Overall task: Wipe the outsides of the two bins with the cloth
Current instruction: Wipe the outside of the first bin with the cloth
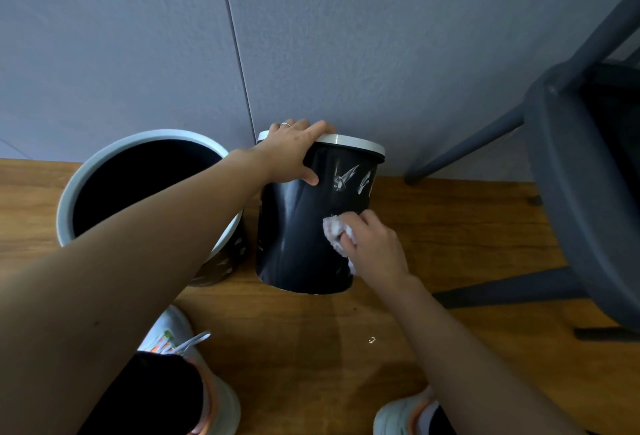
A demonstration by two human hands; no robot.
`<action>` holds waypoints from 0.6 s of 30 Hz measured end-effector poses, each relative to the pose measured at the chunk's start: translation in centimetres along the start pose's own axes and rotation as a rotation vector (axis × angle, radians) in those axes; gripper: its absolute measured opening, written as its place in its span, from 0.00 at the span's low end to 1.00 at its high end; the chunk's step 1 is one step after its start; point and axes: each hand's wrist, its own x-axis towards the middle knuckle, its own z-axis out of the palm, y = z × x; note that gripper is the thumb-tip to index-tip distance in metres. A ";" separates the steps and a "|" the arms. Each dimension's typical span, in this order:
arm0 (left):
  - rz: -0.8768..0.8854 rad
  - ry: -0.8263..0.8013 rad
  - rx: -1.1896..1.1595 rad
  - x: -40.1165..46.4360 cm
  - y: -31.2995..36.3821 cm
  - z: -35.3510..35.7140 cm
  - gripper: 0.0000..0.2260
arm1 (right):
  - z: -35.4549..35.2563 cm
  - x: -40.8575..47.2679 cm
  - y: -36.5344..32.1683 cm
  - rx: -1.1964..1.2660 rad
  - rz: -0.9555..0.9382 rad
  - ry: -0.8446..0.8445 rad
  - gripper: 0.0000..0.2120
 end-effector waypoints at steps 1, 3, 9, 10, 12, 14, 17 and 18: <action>-0.002 0.000 -0.001 0.0 -0.1 0.0 0.36 | -0.1 0.0 0.2 -0.003 -0.018 0.008 0.10; -0.003 -0.002 -0.009 0.0 -0.3 0.0 0.37 | 0.2 -0.7 0.4 -0.016 -0.055 -0.082 0.12; -0.009 0.004 -0.007 0.0 -0.4 0.1 0.37 | 0.7 -1.0 0.6 0.103 0.017 -0.160 0.14; -0.010 0.007 -0.005 0.0 -0.4 0.1 0.37 | 0.5 -0.1 0.6 0.173 0.082 -0.064 0.13; -0.002 0.008 0.000 0.0 -0.3 0.2 0.37 | 0.0 1.8 0.6 0.221 0.173 0.082 0.13; 0.006 0.009 0.005 0.0 -0.1 0.2 0.37 | -0.3 2.9 0.5 0.221 0.212 0.145 0.13; 0.003 0.004 -0.001 0.0 -0.2 0.2 0.38 | 0.0 2.1 -0.1 0.241 0.199 0.092 0.17; 0.001 0.005 -0.002 0.0 -0.3 0.2 0.38 | 0.3 1.4 -0.4 0.278 0.193 0.091 0.18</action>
